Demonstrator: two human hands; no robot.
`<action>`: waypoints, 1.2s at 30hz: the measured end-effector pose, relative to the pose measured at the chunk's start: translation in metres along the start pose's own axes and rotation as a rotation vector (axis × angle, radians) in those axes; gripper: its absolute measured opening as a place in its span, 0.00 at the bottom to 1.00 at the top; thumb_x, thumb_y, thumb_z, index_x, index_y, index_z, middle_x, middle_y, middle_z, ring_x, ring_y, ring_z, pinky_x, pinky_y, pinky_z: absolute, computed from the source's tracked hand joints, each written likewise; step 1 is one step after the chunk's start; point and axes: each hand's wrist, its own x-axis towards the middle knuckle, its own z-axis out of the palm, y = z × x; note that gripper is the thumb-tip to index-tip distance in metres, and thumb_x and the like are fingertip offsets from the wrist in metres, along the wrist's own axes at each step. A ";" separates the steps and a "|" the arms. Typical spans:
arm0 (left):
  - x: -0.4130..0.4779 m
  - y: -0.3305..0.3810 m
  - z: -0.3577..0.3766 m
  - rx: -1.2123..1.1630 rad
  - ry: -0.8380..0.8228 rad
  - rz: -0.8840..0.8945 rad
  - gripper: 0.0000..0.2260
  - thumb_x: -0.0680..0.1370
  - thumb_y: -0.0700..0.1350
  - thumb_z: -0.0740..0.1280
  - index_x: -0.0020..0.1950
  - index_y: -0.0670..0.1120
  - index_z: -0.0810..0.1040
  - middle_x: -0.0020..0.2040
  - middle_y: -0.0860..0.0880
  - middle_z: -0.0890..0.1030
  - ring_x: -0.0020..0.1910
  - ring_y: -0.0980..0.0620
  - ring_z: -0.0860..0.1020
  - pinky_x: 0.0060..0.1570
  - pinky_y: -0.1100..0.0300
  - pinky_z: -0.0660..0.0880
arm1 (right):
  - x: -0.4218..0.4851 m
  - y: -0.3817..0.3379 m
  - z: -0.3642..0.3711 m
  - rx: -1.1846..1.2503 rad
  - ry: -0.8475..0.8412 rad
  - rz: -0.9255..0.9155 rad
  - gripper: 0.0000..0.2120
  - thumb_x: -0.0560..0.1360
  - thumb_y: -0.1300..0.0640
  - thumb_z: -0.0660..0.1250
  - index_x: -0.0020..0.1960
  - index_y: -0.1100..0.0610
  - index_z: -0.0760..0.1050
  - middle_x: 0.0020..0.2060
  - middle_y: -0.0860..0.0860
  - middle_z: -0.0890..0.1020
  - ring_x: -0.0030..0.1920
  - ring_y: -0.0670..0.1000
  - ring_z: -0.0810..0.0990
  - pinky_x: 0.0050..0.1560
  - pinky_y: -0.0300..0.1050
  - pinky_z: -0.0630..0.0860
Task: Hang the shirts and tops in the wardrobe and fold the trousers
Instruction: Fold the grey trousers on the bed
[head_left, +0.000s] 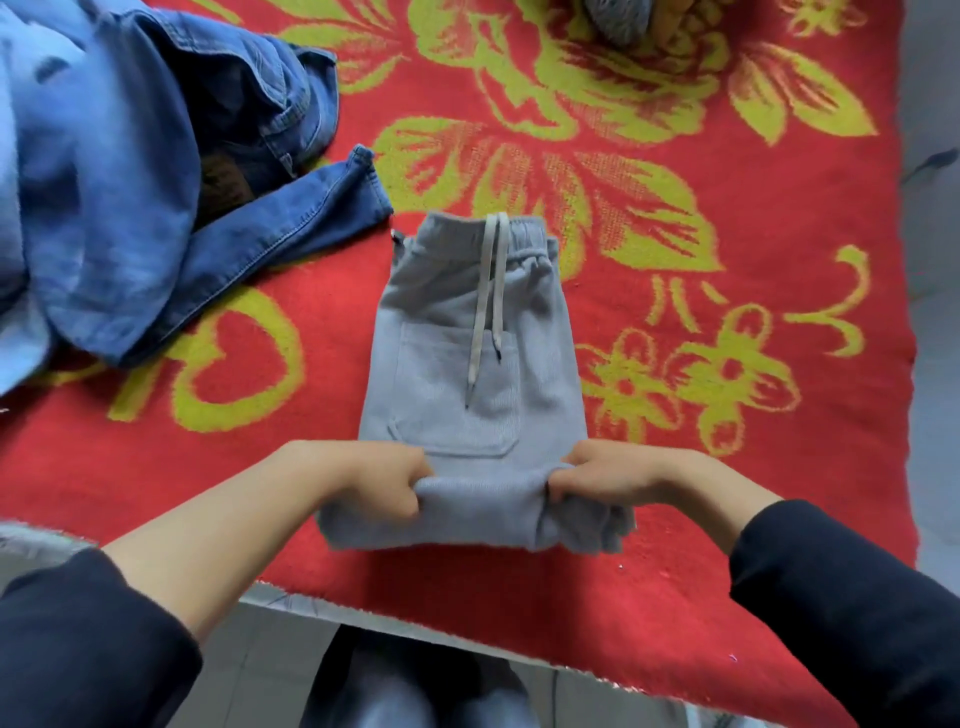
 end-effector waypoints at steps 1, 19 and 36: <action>-0.001 0.002 0.007 -0.067 -0.074 -0.018 0.03 0.67 0.41 0.62 0.38 0.48 0.73 0.35 0.51 0.77 0.38 0.50 0.75 0.37 0.57 0.72 | -0.002 0.004 0.007 0.024 -0.072 0.037 0.14 0.72 0.50 0.63 0.32 0.57 0.77 0.22 0.49 0.78 0.25 0.46 0.78 0.26 0.39 0.74; -0.005 -0.020 -0.084 0.026 0.669 -0.028 0.07 0.67 0.49 0.65 0.40 0.52 0.68 0.35 0.54 0.74 0.39 0.49 0.72 0.36 0.54 0.69 | 0.016 -0.016 -0.099 0.047 0.513 -0.142 0.11 0.68 0.51 0.68 0.39 0.60 0.78 0.32 0.52 0.80 0.34 0.49 0.75 0.35 0.47 0.72; 0.100 -0.039 -0.057 0.235 0.714 -0.005 0.31 0.77 0.60 0.40 0.78 0.50 0.53 0.78 0.46 0.56 0.77 0.48 0.52 0.74 0.50 0.50 | 0.097 -0.022 -0.074 -0.367 0.553 -0.171 0.35 0.75 0.61 0.62 0.78 0.48 0.53 0.77 0.45 0.56 0.77 0.46 0.50 0.75 0.47 0.47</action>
